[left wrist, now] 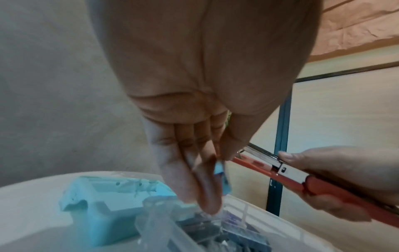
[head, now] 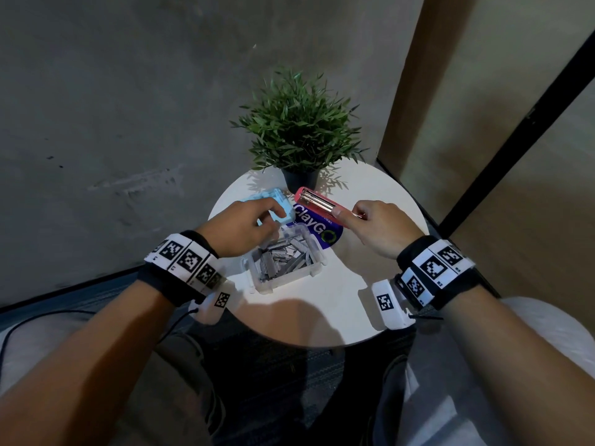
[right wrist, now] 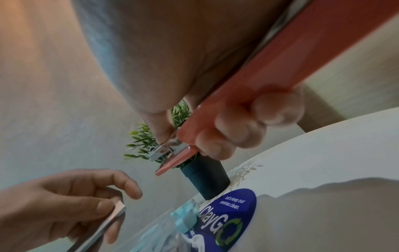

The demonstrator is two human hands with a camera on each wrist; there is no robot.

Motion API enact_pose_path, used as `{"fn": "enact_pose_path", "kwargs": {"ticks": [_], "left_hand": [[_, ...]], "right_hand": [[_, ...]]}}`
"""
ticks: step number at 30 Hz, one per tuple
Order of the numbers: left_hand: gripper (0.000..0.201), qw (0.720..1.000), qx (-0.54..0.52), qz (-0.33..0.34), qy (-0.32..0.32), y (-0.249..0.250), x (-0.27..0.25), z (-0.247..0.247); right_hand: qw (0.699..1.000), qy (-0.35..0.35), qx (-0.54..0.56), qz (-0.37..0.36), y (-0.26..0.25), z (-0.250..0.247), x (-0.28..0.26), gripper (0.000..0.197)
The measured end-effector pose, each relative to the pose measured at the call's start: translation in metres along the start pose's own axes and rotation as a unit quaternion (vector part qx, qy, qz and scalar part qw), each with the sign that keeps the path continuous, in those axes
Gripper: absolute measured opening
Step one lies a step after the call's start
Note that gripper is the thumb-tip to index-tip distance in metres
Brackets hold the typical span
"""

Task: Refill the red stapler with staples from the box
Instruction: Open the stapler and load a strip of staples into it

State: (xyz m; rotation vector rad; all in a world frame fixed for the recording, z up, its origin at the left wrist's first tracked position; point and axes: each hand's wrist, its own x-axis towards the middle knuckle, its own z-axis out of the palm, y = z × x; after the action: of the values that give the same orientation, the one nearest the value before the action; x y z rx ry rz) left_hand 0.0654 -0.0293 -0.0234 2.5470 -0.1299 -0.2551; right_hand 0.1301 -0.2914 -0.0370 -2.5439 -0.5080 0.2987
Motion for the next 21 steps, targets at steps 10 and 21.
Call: {"fn": "enact_pose_path", "kwargs": {"ticks": [10, 21], "left_hand": [[0.040, 0.973, -0.229, -0.007, -0.020, 0.002, -0.001, -0.010], [0.018, 0.951, -0.282, 0.015, 0.122, 0.009, 0.001, -0.010]], "right_hand": [[1.000, -0.014, -0.027, -0.008, 0.001, 0.003, 0.000, 0.061], [0.998, -0.042, -0.041, -0.016, -0.006, 0.007, -0.003, 0.054]]}}
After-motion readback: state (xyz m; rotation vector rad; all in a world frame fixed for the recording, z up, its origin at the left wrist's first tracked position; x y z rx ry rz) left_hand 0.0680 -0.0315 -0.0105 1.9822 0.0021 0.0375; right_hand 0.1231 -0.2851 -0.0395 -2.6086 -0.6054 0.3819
